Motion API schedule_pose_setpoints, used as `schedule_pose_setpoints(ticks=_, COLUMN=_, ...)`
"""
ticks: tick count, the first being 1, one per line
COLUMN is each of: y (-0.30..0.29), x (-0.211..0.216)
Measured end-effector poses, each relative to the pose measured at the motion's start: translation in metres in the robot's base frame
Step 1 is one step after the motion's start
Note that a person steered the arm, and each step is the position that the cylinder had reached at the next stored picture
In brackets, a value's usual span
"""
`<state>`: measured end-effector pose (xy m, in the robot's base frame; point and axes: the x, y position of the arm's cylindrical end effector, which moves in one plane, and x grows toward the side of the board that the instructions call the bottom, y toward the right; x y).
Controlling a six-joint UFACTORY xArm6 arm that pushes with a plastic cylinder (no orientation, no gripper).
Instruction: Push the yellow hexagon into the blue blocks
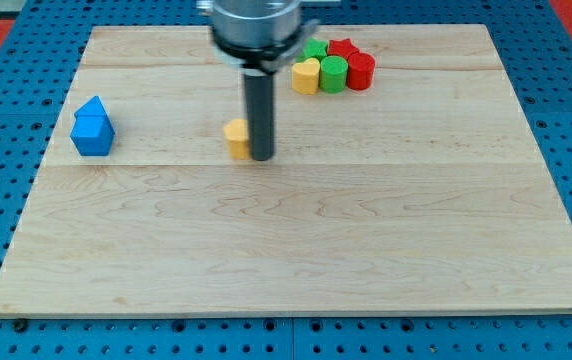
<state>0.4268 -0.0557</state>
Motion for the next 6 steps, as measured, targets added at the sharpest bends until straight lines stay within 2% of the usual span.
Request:
schedule_pose_setpoints(ticks=1, y=-0.059, x=-0.009)
schedule_pose_setpoints(ticks=2, y=0.024, x=-0.028)
schedule_pose_setpoints(ticks=3, y=0.028, x=-0.073)
schedule_pose_setpoints(ticks=4, y=-0.068, x=-0.046)
schedule_pose_setpoints(ticks=5, y=-0.096, x=-0.045)
schedule_pose_setpoints(ticks=6, y=-0.09, x=-0.05)
